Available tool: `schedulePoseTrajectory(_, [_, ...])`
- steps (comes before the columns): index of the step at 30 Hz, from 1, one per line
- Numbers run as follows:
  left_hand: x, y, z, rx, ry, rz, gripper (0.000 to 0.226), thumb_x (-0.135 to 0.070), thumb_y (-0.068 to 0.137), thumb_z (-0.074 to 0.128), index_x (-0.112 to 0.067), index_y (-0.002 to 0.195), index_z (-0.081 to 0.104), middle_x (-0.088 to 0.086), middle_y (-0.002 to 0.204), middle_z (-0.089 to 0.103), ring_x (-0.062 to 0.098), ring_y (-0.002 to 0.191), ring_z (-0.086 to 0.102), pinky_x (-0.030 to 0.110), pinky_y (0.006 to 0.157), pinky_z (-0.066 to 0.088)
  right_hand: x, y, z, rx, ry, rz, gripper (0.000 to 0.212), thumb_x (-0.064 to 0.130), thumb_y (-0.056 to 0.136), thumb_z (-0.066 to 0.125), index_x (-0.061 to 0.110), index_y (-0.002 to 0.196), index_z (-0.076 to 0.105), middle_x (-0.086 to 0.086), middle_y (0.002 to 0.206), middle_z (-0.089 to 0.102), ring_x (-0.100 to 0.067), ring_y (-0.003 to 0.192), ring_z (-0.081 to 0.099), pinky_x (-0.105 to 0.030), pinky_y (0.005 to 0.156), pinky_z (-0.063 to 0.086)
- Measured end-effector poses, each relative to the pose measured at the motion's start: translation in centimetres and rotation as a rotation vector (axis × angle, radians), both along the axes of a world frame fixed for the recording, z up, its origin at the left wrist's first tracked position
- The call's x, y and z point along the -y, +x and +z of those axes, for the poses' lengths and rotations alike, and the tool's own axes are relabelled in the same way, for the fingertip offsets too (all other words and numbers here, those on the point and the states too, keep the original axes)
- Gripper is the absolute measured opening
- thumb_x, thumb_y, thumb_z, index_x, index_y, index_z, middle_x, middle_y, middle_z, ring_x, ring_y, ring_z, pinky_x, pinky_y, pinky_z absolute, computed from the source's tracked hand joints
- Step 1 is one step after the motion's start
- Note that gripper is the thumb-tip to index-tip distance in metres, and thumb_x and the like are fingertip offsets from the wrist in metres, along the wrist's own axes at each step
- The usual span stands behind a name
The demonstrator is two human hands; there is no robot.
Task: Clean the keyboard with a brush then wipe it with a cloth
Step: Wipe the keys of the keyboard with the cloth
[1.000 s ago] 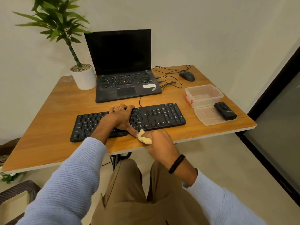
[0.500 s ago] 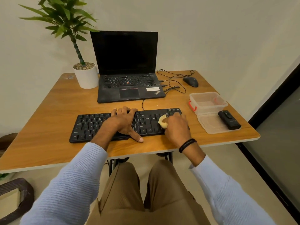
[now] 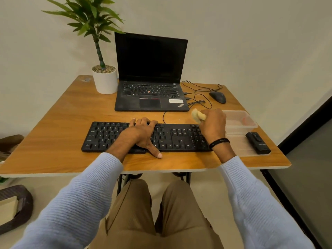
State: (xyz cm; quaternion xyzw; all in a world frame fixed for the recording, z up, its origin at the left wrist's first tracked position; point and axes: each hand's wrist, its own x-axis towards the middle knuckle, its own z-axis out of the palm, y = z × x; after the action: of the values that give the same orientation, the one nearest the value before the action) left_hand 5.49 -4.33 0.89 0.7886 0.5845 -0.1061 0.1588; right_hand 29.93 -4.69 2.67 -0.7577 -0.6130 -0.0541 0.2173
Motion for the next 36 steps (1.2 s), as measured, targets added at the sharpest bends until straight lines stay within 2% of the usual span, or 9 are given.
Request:
schedulePoseTrajectory(4, [0.0,-0.1,-0.2,0.011,0.009,-0.006,0.145,-0.081,0.05,0.08,-0.031,0.162,0.003,0.013,0.166,0.01,0.039,0.154,0.007,0.061,0.124,0.0,-0.2,-2.0,-0.6,0.088,-0.226,0.111,0.044,0.018,0.086,0.071,0.029,0.127,0.063,-0.01,0.12,0.055,-0.03,0.112,0.05,-0.042,0.094,0.047])
schedulePoseTrajectory(8, [-0.1,-0.3,-0.3,0.025,0.018,-0.009,0.144,-0.081,0.05,0.08,-0.031,0.161,0.005,0.012,0.166,0.012,0.038,0.153,0.009,0.06,0.124,0.0,1.0,-2.4,-1.2,0.159,-0.366,0.168,0.045,0.018,0.09,0.067,0.027,0.133,0.059,-0.011,0.128,0.051,-0.031,0.121,0.043,-0.042,0.099,0.042])
schedulePoseTrajectory(20, [0.5,-0.4,-0.1,0.062,0.012,-0.007,0.143,-0.078,0.052,0.082,-0.029,0.162,0.005,0.012,0.166,0.011,0.038,0.153,0.007,0.06,0.124,-0.001,3.7,-2.2,-0.5,0.23,-0.417,0.161,0.038,0.028,0.086,0.069,0.025,0.124,0.065,-0.006,0.118,0.062,-0.026,0.11,0.054,-0.04,0.091,0.048])
schedulePoseTrajectory(23, [0.5,-0.4,-0.1,0.059,0.011,-0.001,0.143,-0.077,0.051,0.083,-0.029,0.162,0.005,0.012,0.166,0.011,0.038,0.153,0.007,0.06,0.124,-0.001,4.2,-1.5,0.3,0.022,-0.53,0.248,0.032,0.027,0.087,0.07,0.024,0.119,0.069,-0.001,0.114,0.066,-0.02,0.1,0.057,-0.034,0.08,0.05])
schedulePoseTrajectory(26, [0.4,-0.3,-0.1,0.045,0.011,-0.004,0.145,-0.078,0.05,0.083,-0.028,0.162,0.005,0.013,0.165,0.011,0.038,0.153,0.008,0.061,0.124,0.0,3.4,-0.7,1.0,-0.23,-0.349,0.152,0.023,0.027,0.09,0.066,0.021,0.11,0.074,-0.004,0.102,0.068,-0.02,0.09,0.057,-0.03,0.074,0.046])
schedulePoseTrajectory(28, [0.4,-0.3,-0.1,0.041,0.012,-0.002,0.146,-0.078,0.049,0.083,-0.028,0.162,0.005,0.014,0.165,0.012,0.038,0.153,0.008,0.061,0.124,0.001,2.2,-0.9,0.8,-0.153,-0.167,-0.007,0.018,0.026,0.089,0.066,0.016,0.101,0.076,-0.008,0.094,0.069,-0.024,0.084,0.058,-0.027,0.069,0.041])
schedulePoseTrajectory(31, [0.3,-0.2,-0.2,0.041,0.011,-0.001,0.146,-0.079,0.048,0.083,-0.029,0.161,0.005,0.014,0.165,0.012,0.038,0.153,0.009,0.061,0.124,0.001,0.8,-2.9,-0.2,-0.014,-0.189,-0.189,0.024,0.032,0.086,0.07,0.014,0.102,0.071,-0.012,0.109,0.065,-0.031,0.105,0.057,-0.038,0.086,0.048])
schedulePoseTrajectory(33, [0.2,-0.2,-0.3,0.041,0.011,0.004,0.146,-0.079,0.048,0.084,-0.03,0.161,0.005,0.014,0.165,0.013,0.038,0.153,0.009,0.061,0.124,0.001,0.2,-5.6,-1.5,-0.009,-0.231,-0.134,0.028,0.032,0.085,0.072,0.014,0.106,0.066,-0.009,0.114,0.06,-0.03,0.111,0.053,-0.042,0.094,0.048])
schedulePoseTrajectory(36, [0.2,-0.2,-0.1,0.033,0.015,0.015,0.146,-0.079,0.047,0.084,-0.03,0.161,0.006,0.013,0.164,0.015,0.037,0.152,0.01,0.059,0.124,0.002,-0.1,-10.0,-2.7,-0.009,-0.222,0.147,0.026,0.021,0.084,0.072,0.013,0.108,0.069,-0.008,0.114,0.057,-0.03,0.113,0.051,-0.04,0.094,0.048])
